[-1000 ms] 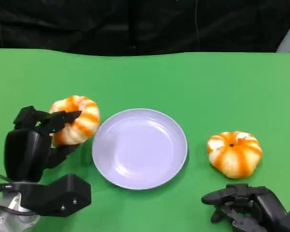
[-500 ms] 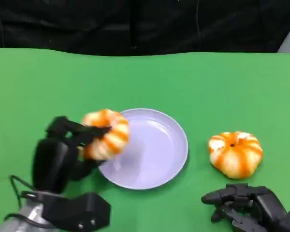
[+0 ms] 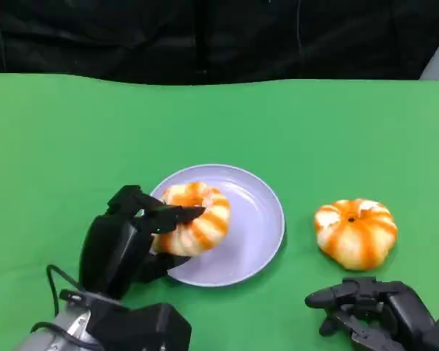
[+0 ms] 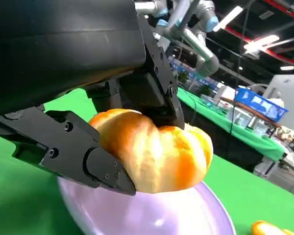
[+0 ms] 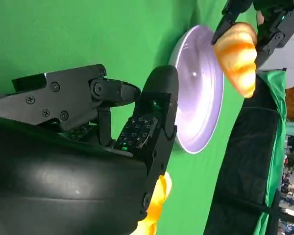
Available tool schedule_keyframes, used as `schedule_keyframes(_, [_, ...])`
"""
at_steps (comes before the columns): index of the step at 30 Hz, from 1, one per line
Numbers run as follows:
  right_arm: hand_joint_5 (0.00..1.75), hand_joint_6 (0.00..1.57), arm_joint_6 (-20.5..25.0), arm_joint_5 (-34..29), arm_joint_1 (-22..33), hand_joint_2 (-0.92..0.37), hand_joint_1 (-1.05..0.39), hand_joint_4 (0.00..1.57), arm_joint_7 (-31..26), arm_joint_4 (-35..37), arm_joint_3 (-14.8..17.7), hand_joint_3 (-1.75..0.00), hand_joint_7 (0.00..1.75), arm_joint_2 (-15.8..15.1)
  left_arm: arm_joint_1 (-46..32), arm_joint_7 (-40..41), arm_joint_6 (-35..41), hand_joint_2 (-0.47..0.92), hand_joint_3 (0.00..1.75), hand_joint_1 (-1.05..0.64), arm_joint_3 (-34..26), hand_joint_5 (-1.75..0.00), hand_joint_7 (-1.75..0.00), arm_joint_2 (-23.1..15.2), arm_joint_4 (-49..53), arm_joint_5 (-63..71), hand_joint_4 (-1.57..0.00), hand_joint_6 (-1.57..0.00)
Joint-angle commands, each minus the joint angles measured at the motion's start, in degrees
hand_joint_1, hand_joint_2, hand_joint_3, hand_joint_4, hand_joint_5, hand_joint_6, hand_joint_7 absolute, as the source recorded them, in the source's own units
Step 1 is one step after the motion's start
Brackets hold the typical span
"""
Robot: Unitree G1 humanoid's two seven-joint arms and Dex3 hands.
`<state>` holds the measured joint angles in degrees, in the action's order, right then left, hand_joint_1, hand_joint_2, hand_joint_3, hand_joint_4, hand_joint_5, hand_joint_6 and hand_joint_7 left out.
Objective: Grasp the bread from the table and place it into the plate.
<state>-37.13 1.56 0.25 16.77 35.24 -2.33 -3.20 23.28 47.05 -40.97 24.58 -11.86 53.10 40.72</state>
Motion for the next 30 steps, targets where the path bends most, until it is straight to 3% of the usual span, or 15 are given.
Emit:
schedule_keyframes(1, [1.19,1.08,-0.79,-0.07,-0.19,-0.92,-0.06,0.81,-0.48,0.13,0.46,-0.38,0.39,-0.55,2.03,-1.5,-1.08,0.86,0.01,-0.02,0.28,-1.34,-0.09,-0.23,1.69,-0.2,-0.61,-1.27])
schedule_keyframes(15, [1.2,1.08,-0.86,-0.56,-0.31,-0.92,-0.06,0.8,-1.32,0.3,0.03,-0.39,0.39,-0.44,5.39,-8.14,-0.28,0.87,0.01,-0.02,0.55,-1.2,-0.05,0.8,4.77,-1.11,-0.68,-1.28])
schedule_keyframes(30, [1.18,1.07,-0.77,-0.51,-0.11,-0.92,-0.07,0.8,-1.69,-0.16,-0.21,-0.38,0.39,-0.35,7.68,-13.91,3.06,0.9,0.01,-0.06,1.0,-1.17,-0.01,2.03,7.51,-1.32,-0.61,-1.24])
